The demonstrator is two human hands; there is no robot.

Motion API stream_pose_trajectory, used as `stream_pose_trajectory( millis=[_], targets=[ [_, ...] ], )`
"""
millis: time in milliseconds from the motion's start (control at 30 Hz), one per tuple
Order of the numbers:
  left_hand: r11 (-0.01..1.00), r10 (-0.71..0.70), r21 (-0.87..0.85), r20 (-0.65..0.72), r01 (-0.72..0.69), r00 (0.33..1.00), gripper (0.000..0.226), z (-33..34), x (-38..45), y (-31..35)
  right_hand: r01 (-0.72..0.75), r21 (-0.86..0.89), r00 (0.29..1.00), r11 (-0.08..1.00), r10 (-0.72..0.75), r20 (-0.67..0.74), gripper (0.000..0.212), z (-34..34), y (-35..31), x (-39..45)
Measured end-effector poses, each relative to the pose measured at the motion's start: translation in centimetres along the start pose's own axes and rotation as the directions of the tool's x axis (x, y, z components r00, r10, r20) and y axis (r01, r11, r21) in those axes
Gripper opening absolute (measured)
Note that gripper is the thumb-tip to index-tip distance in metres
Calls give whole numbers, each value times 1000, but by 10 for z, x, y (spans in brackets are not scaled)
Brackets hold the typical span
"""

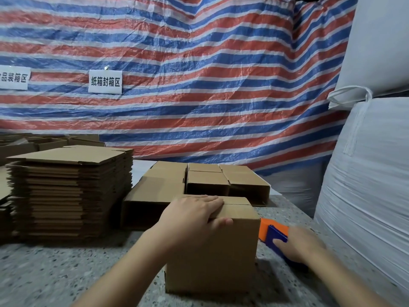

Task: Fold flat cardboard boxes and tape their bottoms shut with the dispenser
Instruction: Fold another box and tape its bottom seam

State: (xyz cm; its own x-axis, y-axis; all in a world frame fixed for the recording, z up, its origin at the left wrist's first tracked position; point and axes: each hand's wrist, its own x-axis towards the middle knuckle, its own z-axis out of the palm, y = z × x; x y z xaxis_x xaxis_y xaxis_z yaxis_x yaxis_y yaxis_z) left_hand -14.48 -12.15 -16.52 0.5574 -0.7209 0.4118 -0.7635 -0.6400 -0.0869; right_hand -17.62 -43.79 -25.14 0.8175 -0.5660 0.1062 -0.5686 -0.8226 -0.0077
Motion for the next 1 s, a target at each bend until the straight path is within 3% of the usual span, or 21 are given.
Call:
stream_pose_trajectory(
  millis=[100,233,400,500,567,633,733,833,900,967,1000],
  targets=[
    [1000,20,-5,4,-20,1000,76,1,1,-4,37,69,999,997,-35,-41,42,-5,4,5],
    [1000,31,0,3,-31,1000,71,2,2,-3,86,386,982,918,-11,-191,47,-53,1,2],
    [999,48,20,-17,-48,999,90,1,0,-4,221,773,971,595,-55,-235,54,-147,-21,-18],
    [999,48,9,-11,-47,999,97,0,2,-5,193,906,960,376,-264,-95,65,-191,-35,-31],
    [999,44,12,-9,-44,999,89,0,3,-6,143,944,911,299,-413,-7,67,-208,-46,-35],
    [999,40,33,-2,-40,999,85,-1,2,-5,122,942,861,312,-506,56,63,-216,-57,-33],
    [1000,27,12,-48,-26,999,86,-1,-2,0,89,913,834,399,-530,151,68,-218,-69,-28],
    [963,-74,-263,-24,66,997,63,-5,-4,1,89,886,824,454,-533,191,75,-216,-74,-23],
    [795,-179,-568,115,213,977,56,-11,0,-8,106,865,823,490,-532,200,78,-217,-78,-21],
    [393,-289,-849,251,353,924,50,-19,6,-15,122,841,823,527,-528,211,80,-219,-82,-20],
    [190,-326,-909,299,372,897,46,-23,9,-17,131,829,820,544,-529,217,81,-221,-85,-20]
  ],
)
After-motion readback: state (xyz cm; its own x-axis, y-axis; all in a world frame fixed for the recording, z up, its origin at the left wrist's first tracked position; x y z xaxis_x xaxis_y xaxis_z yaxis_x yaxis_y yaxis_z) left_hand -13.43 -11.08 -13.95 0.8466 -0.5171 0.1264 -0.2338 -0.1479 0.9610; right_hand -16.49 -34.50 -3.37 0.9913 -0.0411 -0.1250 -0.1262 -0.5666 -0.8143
